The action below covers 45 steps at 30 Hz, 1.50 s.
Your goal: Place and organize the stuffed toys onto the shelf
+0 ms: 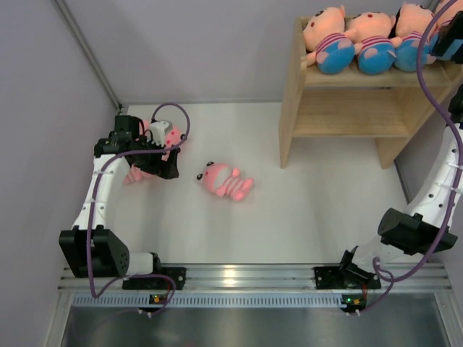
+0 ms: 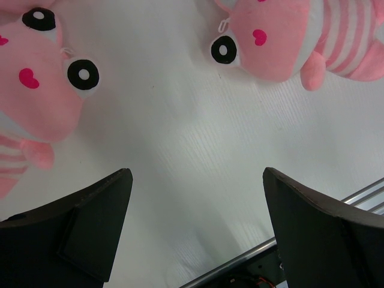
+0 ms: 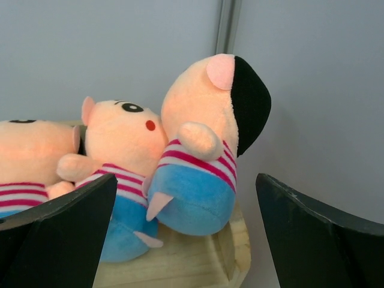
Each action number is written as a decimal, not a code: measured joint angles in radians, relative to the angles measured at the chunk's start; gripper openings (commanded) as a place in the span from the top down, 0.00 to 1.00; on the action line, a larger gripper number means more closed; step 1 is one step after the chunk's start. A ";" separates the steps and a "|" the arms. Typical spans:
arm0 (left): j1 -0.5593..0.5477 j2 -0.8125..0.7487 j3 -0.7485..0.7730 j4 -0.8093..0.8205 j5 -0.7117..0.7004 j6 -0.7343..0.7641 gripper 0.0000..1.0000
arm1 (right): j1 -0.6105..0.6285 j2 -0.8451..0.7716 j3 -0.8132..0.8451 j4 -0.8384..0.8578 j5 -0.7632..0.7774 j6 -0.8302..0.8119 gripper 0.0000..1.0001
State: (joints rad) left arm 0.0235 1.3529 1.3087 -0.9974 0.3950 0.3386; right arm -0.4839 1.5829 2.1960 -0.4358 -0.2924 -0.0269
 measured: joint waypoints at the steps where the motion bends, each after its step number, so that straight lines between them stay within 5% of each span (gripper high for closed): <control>1: 0.000 0.000 -0.002 0.001 0.000 0.001 0.04 | 0.004 -0.014 -0.010 0.002 -0.004 0.000 0.01; 10: 0.000 -0.011 -0.026 0.000 -0.001 0.003 0.04 | 0.062 -0.251 -0.249 0.161 -0.212 0.070 0.01; 21: 0.000 -0.019 -0.049 0.001 -0.008 0.004 0.04 | 0.866 -0.187 -0.274 0.146 -0.043 -0.134 0.01; 28: 0.002 -0.030 -0.081 0.001 -0.051 0.002 0.04 | 1.148 -0.082 -0.480 0.111 0.036 -0.200 0.01; 45: 0.029 -0.014 -0.159 0.044 -0.235 -0.006 0.05 | 1.300 -0.066 -0.864 0.112 0.133 -0.153 0.03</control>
State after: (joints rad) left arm 0.0528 1.3388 1.1492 -0.9531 0.1604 0.3321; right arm 0.8165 1.5173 1.3323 -0.3237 -0.1593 -0.1799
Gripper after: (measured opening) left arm 0.959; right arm 0.978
